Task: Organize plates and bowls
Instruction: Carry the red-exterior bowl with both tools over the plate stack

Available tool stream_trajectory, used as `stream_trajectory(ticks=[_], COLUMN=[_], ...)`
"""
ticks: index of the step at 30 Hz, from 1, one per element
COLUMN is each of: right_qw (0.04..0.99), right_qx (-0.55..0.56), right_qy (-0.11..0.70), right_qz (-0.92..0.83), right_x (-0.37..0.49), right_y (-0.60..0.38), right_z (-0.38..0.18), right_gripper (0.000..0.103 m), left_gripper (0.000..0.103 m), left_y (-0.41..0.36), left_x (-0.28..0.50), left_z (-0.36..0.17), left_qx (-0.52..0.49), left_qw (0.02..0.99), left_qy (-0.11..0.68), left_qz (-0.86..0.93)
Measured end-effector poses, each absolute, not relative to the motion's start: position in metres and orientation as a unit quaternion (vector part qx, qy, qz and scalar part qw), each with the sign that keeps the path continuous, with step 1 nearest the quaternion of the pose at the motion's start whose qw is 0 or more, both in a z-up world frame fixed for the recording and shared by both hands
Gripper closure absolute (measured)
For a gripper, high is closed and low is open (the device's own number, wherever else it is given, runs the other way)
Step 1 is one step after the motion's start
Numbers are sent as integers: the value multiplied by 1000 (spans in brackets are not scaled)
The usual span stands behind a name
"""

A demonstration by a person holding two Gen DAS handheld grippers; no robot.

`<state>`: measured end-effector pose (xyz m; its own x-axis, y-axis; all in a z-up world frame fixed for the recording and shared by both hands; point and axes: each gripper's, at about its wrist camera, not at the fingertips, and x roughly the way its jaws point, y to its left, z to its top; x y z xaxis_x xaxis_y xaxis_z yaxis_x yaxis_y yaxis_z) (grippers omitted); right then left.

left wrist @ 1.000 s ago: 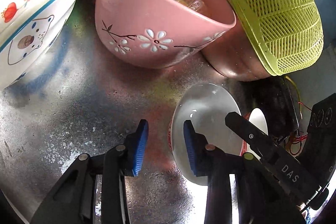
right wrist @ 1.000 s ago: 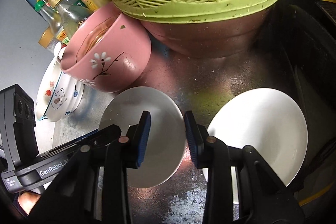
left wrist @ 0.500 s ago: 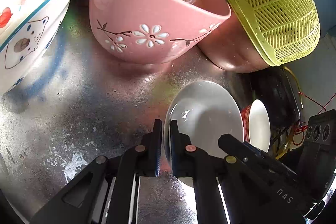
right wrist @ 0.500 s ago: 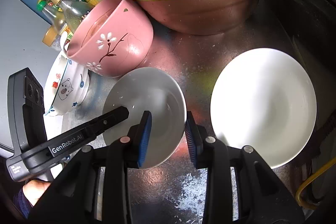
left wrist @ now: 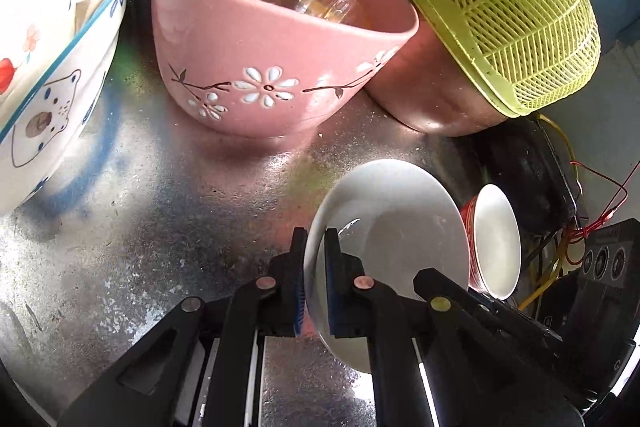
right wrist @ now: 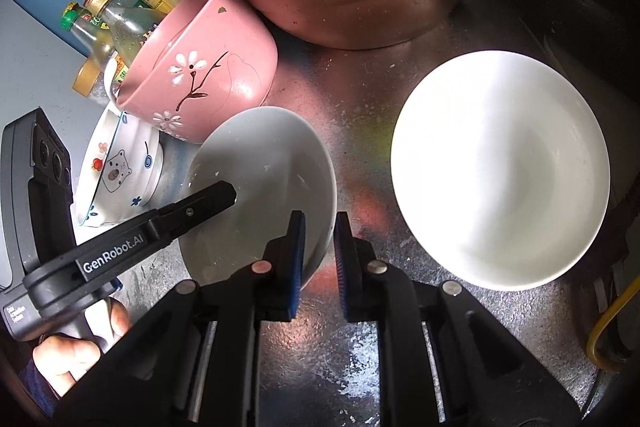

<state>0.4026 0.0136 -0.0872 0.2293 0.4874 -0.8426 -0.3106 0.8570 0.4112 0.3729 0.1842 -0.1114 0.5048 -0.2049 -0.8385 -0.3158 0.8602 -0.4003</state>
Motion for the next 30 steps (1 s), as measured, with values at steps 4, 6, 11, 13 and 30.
stream_trajectory(ticks=[4, 6, 11, 13, 30], right_qw=[781, 782, 782, 781, 767], right_qx=[78, 79, 85, 87, 63], right_qy=[561, 558, 550, 548, 531], right_qz=[263, 268, 281, 287, 355], right_x=[395, 390, 375, 370, 301], right_y=[15, 16, 19, 19, 44], right_z=[-79, -74, -62, -57, -16], right_gripper=[89, 89, 89, 89, 89], left_gripper=[97, 97, 97, 97, 97], left_y=[187, 187, 188, 187, 205], left_x=[360, 353, 331, 321, 214], left_z=[-104, -99, -84, -78, -35], left_qx=[-264, -263, -255, -252, -259], left_qw=[828, 830, 835, 837, 847], left_qy=[493, 491, 486, 484, 453], left_qz=[37, 39, 45, 48, 100])
